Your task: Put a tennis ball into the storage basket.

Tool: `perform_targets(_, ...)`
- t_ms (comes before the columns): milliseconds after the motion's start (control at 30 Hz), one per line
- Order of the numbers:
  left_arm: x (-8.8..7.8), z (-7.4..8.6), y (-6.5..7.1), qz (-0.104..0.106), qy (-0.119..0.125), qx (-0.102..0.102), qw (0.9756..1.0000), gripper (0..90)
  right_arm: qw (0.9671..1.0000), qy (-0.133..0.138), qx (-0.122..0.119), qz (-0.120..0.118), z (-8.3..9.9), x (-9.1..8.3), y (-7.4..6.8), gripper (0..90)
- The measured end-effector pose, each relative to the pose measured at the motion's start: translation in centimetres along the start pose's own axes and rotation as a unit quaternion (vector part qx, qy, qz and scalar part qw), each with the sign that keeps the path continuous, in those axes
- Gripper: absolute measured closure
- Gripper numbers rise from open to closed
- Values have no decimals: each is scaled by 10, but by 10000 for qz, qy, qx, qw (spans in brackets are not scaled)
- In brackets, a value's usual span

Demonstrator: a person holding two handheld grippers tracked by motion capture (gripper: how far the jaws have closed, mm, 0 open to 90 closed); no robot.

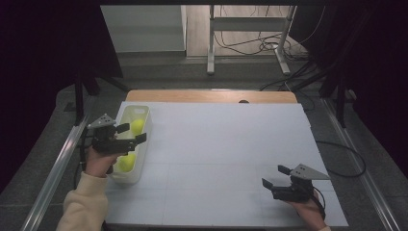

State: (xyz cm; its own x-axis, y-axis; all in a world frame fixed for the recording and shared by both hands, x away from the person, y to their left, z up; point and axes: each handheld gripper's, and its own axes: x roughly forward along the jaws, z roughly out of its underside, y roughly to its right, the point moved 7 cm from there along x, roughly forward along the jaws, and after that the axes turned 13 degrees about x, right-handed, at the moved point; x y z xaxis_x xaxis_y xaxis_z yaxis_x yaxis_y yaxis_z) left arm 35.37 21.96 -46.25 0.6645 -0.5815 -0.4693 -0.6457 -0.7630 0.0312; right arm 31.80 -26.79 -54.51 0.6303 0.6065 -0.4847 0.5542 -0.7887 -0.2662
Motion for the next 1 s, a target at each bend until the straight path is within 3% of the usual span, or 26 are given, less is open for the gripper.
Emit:
perform_targets(67,-2,0,7,45,66,113,9999,118,10000,5,-4,-18,0,0,-1,152)
perform_targets(167,-6,-1,26,320,307,235,9987,138,10000,36,-54,-59,-1,0,-3,152)
perform_targets(333,-6,-1,40,372,420,368,9977,136,9999,42,-111,-89,-2,1,-6,152)
perform_targets(600,0,6,59,467,457,515,9965,135,9999,43,-109,-118,-2,1,-7,152)
perform_targets(1000,11,28,86,701,412,550,9952,135,9998,0,-103,-161,-1,3,-9,152)
